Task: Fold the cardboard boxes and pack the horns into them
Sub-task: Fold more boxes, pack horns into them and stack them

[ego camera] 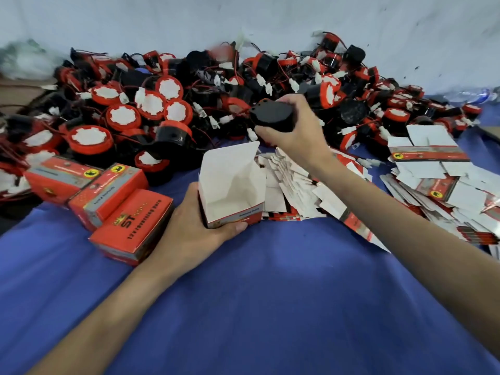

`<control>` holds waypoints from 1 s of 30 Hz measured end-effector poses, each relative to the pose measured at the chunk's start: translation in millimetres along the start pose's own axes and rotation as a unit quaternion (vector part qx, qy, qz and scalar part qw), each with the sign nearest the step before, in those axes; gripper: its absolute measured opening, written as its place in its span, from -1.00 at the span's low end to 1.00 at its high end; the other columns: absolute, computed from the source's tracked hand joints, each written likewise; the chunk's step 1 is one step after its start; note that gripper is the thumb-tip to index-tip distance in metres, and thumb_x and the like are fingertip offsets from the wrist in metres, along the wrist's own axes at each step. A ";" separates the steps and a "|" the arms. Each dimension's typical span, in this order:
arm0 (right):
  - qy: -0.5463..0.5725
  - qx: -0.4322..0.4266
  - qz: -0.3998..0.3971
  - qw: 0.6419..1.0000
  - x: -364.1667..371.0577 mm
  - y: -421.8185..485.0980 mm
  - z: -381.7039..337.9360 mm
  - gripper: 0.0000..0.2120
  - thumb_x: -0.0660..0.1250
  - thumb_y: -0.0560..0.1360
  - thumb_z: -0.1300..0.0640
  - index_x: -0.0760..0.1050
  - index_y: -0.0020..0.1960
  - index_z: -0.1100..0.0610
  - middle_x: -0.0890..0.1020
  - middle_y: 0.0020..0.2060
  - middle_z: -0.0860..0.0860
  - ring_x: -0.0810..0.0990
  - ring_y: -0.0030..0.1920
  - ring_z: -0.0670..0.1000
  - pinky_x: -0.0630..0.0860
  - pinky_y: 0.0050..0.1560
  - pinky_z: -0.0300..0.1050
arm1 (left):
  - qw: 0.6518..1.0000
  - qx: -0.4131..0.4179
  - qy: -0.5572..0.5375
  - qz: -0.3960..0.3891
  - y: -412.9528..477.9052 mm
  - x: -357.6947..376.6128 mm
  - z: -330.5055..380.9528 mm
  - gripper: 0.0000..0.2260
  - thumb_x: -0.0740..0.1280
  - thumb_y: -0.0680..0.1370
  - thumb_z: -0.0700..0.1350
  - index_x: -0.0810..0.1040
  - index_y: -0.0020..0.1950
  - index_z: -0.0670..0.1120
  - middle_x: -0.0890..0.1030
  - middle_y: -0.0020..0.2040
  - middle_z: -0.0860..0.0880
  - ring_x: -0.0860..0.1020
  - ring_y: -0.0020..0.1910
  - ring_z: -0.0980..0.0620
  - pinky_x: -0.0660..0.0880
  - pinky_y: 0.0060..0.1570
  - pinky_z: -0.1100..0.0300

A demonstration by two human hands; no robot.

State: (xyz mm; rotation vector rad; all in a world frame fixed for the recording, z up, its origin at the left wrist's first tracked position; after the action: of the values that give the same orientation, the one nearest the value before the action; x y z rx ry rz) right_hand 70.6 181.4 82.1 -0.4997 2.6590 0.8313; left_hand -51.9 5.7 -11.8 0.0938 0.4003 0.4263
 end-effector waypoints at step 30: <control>-0.330 -0.247 -0.226 0.883 26.7 -94.9 -96.2 -0.19 0.34 0.41 -0.31 0.23 0.46 0.16 0.42 0.11 0.00 0.46 -0.22 -0.03 0.48 -0.26 -0.09 | 0.994 0.042 -0.013 -0.102 -4.5 16.8 19.6 -0.28 0.55 0.31 -0.09 0.31 0.40 -0.06 0.56 0.26 0.05 0.54 0.24 0.13 0.51 0.22 0.01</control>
State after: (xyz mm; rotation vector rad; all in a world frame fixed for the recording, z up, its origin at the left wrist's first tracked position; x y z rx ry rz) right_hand 68.2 45.1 101.1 -0.7525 1.6138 1.2476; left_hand -28.4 8.6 -0.7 0.1380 0.3980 0.2065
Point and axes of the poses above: each hand's wrist, its own y-axis towards the middle knuckle, its own x-axis out of the palm, z = x × y, the point moved 9 cm from there along y, towards the middle knuckle
